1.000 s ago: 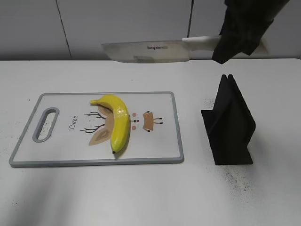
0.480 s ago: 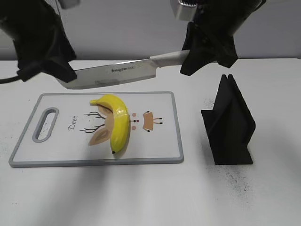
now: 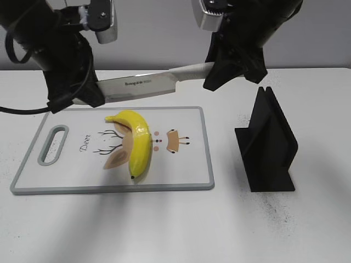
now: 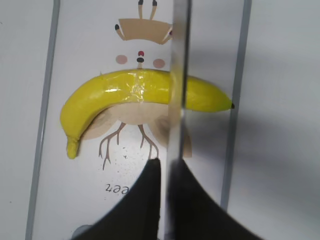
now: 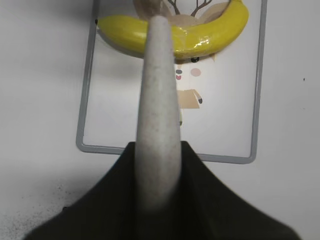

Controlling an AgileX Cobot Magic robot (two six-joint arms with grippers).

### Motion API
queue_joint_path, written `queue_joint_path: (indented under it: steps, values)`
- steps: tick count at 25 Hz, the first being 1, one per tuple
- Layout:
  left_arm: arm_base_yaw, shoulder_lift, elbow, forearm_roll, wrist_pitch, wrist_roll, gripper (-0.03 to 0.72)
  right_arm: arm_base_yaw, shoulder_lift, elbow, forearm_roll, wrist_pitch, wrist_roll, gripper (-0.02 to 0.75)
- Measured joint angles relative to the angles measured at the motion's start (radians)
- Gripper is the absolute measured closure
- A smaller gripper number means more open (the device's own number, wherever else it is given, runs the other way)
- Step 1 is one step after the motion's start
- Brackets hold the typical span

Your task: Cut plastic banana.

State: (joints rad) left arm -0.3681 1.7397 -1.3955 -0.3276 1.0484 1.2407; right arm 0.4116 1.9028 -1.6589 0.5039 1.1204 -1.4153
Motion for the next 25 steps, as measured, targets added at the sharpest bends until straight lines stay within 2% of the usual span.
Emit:
queue_joint_path:
  steps: [3,9,15,18,25]
  values:
    - [0.0,0.008,0.0,0.005,-0.04,0.002,0.702,0.0,0.017,0.0,0.003,-0.036,0.013,0.577]
    - [0.002,0.1,-0.001,0.033,-0.135,0.008,0.702,0.0,0.089,-0.001,-0.033,-0.093,0.094,0.577]
    - [0.002,0.329,-0.002,0.035,-0.27,0.017,0.702,0.014,0.3,-0.002,-0.124,-0.189,0.163,0.573]
    - [0.0,0.386,-0.023,0.03,-0.273,0.026,0.702,0.022,0.36,-0.009,-0.177,-0.209,0.184,0.569]
    - [-0.001,0.365,-0.024,0.041,-0.26,0.023,0.702,0.039,0.343,-0.013,-0.21,-0.211,0.215,0.569]
